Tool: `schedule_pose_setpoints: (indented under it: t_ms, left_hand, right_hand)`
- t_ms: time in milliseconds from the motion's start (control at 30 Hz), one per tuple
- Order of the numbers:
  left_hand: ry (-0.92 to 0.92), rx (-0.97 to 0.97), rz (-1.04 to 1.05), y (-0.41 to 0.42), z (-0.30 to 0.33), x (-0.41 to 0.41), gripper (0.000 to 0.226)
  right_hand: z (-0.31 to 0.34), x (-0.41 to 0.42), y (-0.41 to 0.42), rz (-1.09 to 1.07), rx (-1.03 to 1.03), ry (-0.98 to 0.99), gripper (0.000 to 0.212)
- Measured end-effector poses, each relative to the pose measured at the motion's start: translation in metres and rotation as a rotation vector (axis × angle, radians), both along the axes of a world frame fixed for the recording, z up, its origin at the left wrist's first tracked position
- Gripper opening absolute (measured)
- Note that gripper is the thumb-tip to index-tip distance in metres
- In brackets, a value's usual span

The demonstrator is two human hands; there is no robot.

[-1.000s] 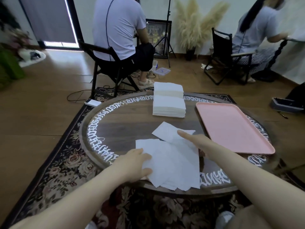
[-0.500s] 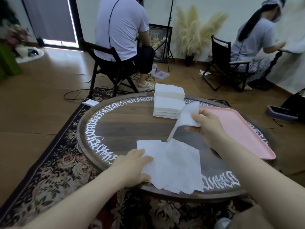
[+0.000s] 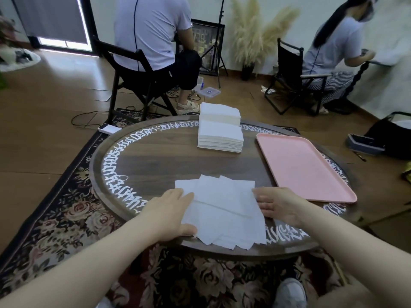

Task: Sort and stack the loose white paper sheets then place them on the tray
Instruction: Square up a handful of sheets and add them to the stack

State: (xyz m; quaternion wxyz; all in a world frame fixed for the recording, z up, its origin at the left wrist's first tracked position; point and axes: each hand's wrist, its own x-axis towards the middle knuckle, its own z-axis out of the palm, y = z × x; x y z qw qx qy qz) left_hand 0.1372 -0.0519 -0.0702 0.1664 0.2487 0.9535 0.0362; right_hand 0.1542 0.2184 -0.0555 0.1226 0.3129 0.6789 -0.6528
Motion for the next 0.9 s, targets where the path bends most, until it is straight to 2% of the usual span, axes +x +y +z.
schedule_pose_setpoints:
  t_ms: [67,167,200,300,333,433,500,567,667,733,800,833,900]
  left_hand:
    - [0.008,-0.009,-0.003,0.003,0.001,-0.002,0.085]
    - [0.012,-0.028,0.001,0.004,0.001,-0.003,0.082]
    - [0.011,-0.029,0.002,0.004,0.000,-0.003,0.082]
    - [-0.008,-0.027,0.014,0.002,-0.002,-0.003,0.088]
    - [-0.020,-0.025,0.021,0.002,-0.002,-0.003,0.091]
    - [-0.033,-0.035,0.027,-0.001,-0.005,-0.002,0.096]
    - [-0.018,-0.043,0.027,-0.003,-0.007,-0.002,0.098]
    - [-0.011,-0.048,0.031,-0.004,-0.008,-0.002,0.099]
    - [0.006,-0.049,0.052,-0.005,-0.007,-0.005,0.099]
    - [0.041,-0.020,0.093,-0.005,-0.003,-0.008,0.100]
    - [0.050,0.185,0.164,0.000,0.006,-0.013,0.101]
    - [-0.013,0.397,0.217,0.004,0.015,-0.013,0.102]
    - [-0.243,0.967,0.331,0.013,0.037,-0.012,0.089]
  right_hand:
    - [0.002,-0.005,-0.002,0.069,0.032,-0.045,0.034]
    - [0.001,-0.014,-0.009,0.189,0.119,0.046,0.022]
    - [0.001,-0.016,-0.013,0.247,0.212,0.113,0.018]
    - [-0.002,-0.019,-0.028,0.431,0.657,0.240,0.008]
    - [-0.002,-0.021,-0.031,0.446,0.705,0.244,0.004]
    - [0.001,-0.023,-0.033,0.433,0.676,0.220,0.008]
    - [0.007,-0.024,-0.029,0.335,0.618,0.253,0.015]
    - [0.016,-0.028,-0.024,0.193,0.544,0.341,0.012]
    - [0.031,-0.029,-0.013,-0.020,0.312,0.438,0.008]
    - [0.038,-0.028,-0.009,-0.150,0.113,0.493,0.020]
    - [0.044,-0.027,-0.010,-0.242,-0.049,0.553,0.031]
    - [0.046,-0.026,-0.012,-0.256,-0.124,0.580,0.033]
    - [0.050,-0.023,-0.019,-0.213,-0.220,0.594,0.036]
